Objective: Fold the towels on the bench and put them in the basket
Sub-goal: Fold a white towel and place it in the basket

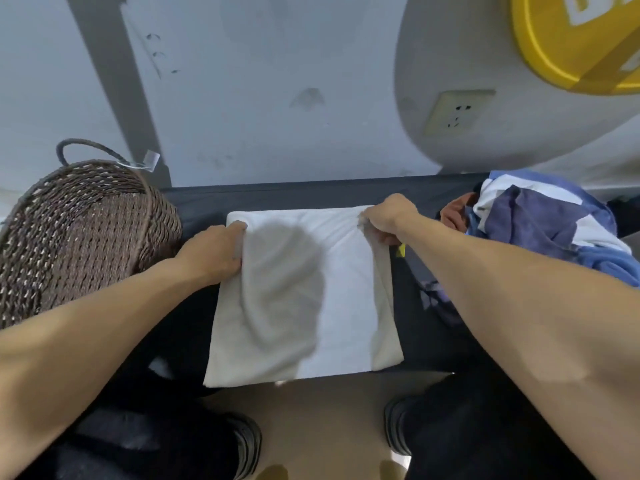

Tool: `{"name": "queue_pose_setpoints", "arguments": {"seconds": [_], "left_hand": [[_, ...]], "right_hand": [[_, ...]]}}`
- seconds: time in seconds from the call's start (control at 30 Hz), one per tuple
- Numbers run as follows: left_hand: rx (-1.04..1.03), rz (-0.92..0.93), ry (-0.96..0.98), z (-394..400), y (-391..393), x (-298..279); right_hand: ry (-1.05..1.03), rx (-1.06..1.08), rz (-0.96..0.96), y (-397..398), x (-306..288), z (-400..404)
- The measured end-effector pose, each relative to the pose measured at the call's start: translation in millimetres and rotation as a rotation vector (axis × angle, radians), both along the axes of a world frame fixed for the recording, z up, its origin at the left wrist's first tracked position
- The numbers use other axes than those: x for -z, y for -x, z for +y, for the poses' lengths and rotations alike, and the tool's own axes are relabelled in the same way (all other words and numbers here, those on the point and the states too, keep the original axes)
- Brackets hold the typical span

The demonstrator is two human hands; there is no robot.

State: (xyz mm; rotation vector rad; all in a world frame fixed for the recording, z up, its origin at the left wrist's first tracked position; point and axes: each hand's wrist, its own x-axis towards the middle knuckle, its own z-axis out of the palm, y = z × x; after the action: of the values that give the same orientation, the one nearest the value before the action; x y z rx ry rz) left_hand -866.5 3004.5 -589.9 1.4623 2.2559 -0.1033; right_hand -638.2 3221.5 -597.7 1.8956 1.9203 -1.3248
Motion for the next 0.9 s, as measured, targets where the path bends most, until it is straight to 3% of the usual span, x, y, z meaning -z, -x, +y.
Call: {"name": "queue_pose_setpoints", "arguments": {"seconds": [0.13,0.23,0.4,0.5,0.6,0.77,0.9], "left_hand": [[0.093,-0.049,0.162,22.8,10.1,-10.7],[0.115,-0.078,0.179,31.2,14.6,-14.0],[-0.024,-0.049,0.315,34.8,28.5,-6.9],[-0.052,0.120,0.076,36.3,30.5,1.3],[-0.169,0.005,-0.228,40.4,33.1,12.1],[-0.366,-0.117,-0.286,48.2,36.7,25.4],[-0.356,-0.095,-0.205,52.3,42.4,31.8]], "right_hand": [[0.027,0.029,0.046,-2.9,-7.7,28.4],[0.047,0.012,0.060,-8.4,-1.0,31.1],[-0.124,0.025,0.051,-18.2,12.6,22.0],[-0.130,0.042,0.041,-18.3,12.0,20.6],[-0.100,0.043,0.018,-18.1,10.3,19.4],[-0.132,0.015,-0.033,-15.5,11.6,19.8],[-0.189,-0.071,-0.095,-12.1,12.9,17.4]]}}
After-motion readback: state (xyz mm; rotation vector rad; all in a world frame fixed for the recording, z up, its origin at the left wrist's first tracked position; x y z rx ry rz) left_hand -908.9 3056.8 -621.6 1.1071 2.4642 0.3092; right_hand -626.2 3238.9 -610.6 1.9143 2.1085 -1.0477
